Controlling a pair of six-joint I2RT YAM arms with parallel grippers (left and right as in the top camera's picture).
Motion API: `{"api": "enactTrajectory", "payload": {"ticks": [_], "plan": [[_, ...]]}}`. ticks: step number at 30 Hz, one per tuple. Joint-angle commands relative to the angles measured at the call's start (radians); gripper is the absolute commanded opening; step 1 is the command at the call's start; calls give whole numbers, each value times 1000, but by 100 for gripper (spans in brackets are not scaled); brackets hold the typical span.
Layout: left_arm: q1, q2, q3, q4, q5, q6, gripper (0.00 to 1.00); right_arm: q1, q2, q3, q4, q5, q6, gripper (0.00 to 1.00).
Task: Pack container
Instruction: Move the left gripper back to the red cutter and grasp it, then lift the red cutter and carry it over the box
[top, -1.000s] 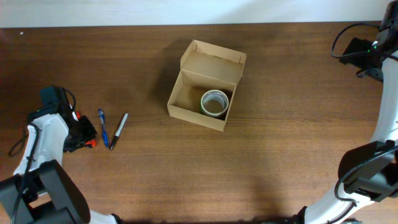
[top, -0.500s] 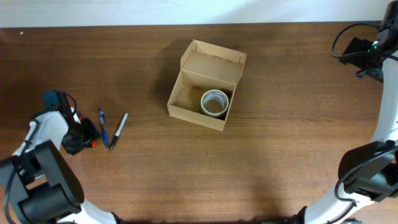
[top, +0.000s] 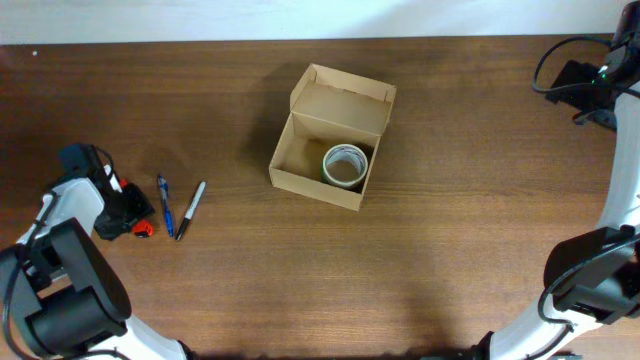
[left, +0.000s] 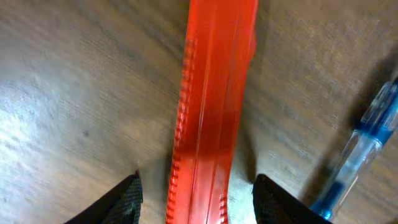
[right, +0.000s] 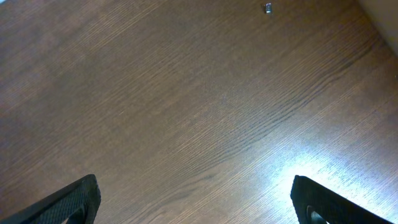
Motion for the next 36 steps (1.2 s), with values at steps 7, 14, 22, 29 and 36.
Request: {"api": "enactTrajectory", "payload": {"ticks": [7,14,22,29,36], "plan": [[5,100,11,4,23,31,26,-3,-8,18,0,9,-3,99],[5,109,16,-10,22,31,9,-3,-8,18,0,9,-3,100],[3,109,147,-142,23,76,2,-3,-8,18,0,9,-3,100],[-19,109,462,-366,22,215,3,-3,-8,18,0,9,-3,99],[-110,109,805,-549,27,460,4,-3,-8,18,0,9,-3,99]]}}
